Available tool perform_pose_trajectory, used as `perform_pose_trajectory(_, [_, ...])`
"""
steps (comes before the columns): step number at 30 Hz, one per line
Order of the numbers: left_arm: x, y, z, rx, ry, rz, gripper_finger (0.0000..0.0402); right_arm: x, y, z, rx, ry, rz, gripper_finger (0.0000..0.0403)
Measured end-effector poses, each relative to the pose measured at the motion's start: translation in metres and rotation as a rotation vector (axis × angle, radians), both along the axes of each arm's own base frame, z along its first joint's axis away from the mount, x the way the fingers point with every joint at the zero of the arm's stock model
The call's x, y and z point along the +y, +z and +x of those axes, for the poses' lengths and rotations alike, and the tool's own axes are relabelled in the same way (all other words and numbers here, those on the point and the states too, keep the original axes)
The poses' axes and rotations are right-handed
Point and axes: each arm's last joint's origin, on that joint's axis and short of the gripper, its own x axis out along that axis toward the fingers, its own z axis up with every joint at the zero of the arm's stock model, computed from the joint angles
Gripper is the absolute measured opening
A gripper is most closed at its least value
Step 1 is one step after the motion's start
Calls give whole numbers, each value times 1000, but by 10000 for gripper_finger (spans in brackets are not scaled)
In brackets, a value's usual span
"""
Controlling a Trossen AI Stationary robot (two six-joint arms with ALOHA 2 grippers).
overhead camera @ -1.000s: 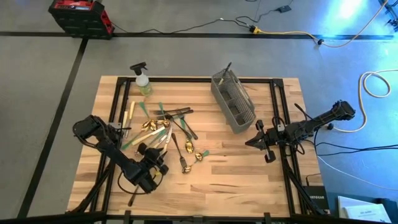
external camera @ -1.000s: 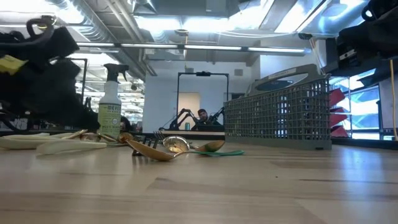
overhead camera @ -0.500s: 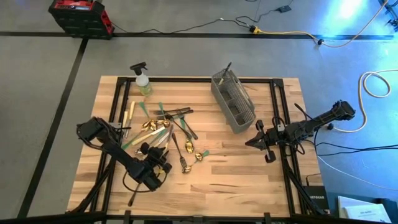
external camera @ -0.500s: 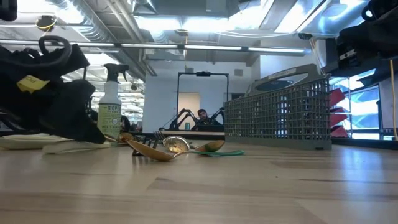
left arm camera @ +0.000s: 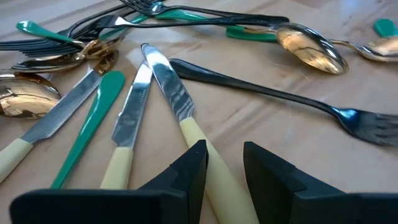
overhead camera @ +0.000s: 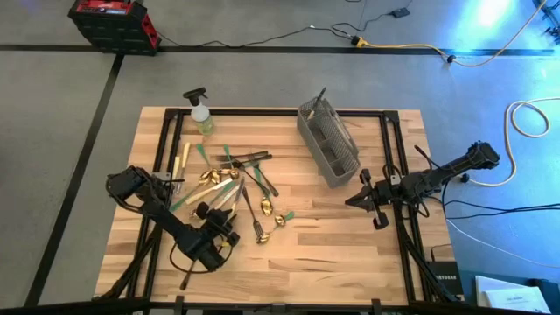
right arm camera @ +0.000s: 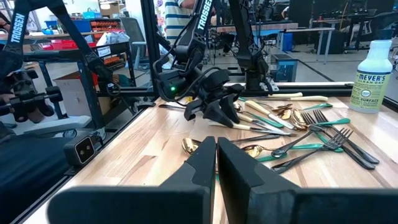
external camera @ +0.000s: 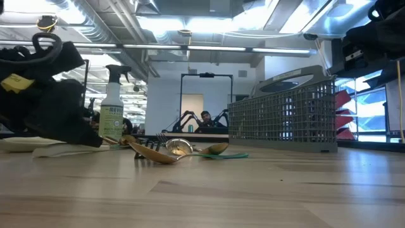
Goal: Sort silverware
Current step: Put the yellow table knife into the silverware basket
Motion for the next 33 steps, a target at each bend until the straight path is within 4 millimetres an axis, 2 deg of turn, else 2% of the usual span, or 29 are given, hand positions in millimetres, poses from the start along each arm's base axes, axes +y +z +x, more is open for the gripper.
perform_pose_trajectory(7, [-2, 13, -5, 13, -56, 51, 93, 0, 0, 0, 0, 1, 0, 0])
perform_pose_trajectory(15, [0, 14, -5, -2, -16, 10, 94, 0, 0, 0, 0, 2, 0, 0])
perform_pose_trajectory(27, [4, 12, -2, 11, 12, -21, 171, 0, 0, 0, 0, 2, -1, 0])
perform_pose_trajectory(30, [7, 4, 0, 83, 15, -27, 179, 0, 0, 0, 0, 2, -1, 0])
perform_pose_trajectory(33, [7, 0, 1, 75, 36, -36, 180, 0, 0, 0, 0, 2, -1, 0])
